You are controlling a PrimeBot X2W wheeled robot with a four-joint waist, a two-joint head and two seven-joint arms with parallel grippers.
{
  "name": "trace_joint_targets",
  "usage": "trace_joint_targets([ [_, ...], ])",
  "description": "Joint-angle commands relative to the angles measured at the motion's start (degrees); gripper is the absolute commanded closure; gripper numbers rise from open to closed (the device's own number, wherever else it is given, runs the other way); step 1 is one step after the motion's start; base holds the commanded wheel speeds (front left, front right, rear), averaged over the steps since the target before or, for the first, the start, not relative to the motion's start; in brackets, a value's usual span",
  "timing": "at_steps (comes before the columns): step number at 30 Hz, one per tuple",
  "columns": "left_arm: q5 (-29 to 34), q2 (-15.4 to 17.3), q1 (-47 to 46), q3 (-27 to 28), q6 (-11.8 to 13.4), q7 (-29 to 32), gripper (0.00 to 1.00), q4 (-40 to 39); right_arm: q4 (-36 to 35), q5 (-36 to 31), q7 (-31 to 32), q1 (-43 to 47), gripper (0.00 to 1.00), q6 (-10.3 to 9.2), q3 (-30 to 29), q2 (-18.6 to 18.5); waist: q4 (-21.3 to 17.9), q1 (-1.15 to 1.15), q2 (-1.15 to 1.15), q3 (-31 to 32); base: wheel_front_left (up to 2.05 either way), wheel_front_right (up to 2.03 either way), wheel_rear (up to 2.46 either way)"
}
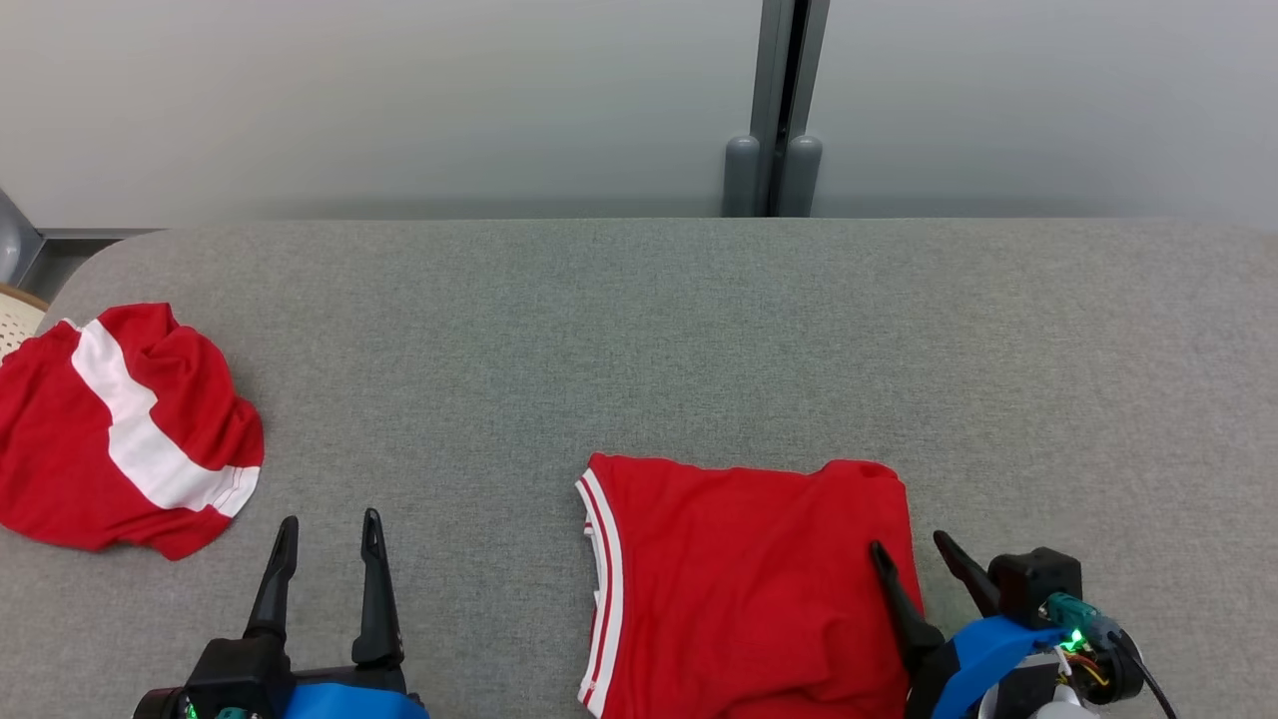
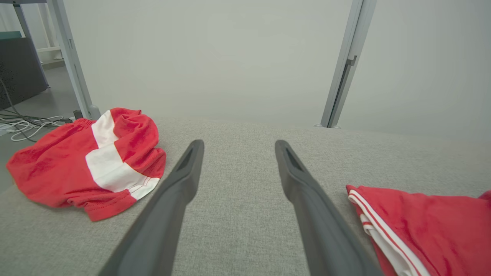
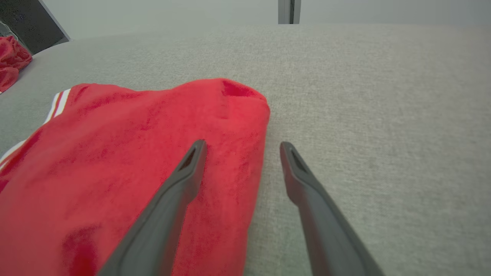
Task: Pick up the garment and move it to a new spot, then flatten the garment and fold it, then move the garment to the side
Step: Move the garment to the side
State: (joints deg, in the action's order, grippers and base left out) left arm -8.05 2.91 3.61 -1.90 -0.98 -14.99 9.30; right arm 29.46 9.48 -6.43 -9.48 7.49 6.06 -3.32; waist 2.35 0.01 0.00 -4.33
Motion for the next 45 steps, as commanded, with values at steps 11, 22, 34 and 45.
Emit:
trace_joint_targets([
  [11, -0.38, -0.02, -1.54, -0.74, 0.53, -0.27, 0.0, 0.03, 10.02, 3.43, -2.78, 0.96, 0.0, 0.01, 4.56, 0.3, 1.3, -0.01, 0.0, -1.09, 0.0, 0.0, 0.0],
  [22, -0.84, -0.02, -2.07, -1.15, 0.95, -0.27, 0.0, -0.83, 10.29, 7.3, -6.97, -2.57, 1.0, 0.01, 8.51, -0.02, 0.18, -0.01, 0.0, -2.27, 0.0, 0.0, 0.0],
  [34, -0.27, -0.02, -3.97, -2.06, 1.42, -0.27, 0.0, -3.77, 8.06, 7.99, -8.53, -7.4, 1.0, -0.01, 2.9, -8.02, -5.14, -0.01, 0.0, -7.49, 0.0, 0.0, 0.0],
  [45, 2.48, 1.62, -8.69, -0.73, 0.62, -0.23, 0.0, -5.8, 6.92, 9.59, -8.78, -7.54, 1.0, -0.04, 1.72, -12.2, -14.34, -0.01, 0.0, -13.46, 0.0, 0.0, 0.0],
])
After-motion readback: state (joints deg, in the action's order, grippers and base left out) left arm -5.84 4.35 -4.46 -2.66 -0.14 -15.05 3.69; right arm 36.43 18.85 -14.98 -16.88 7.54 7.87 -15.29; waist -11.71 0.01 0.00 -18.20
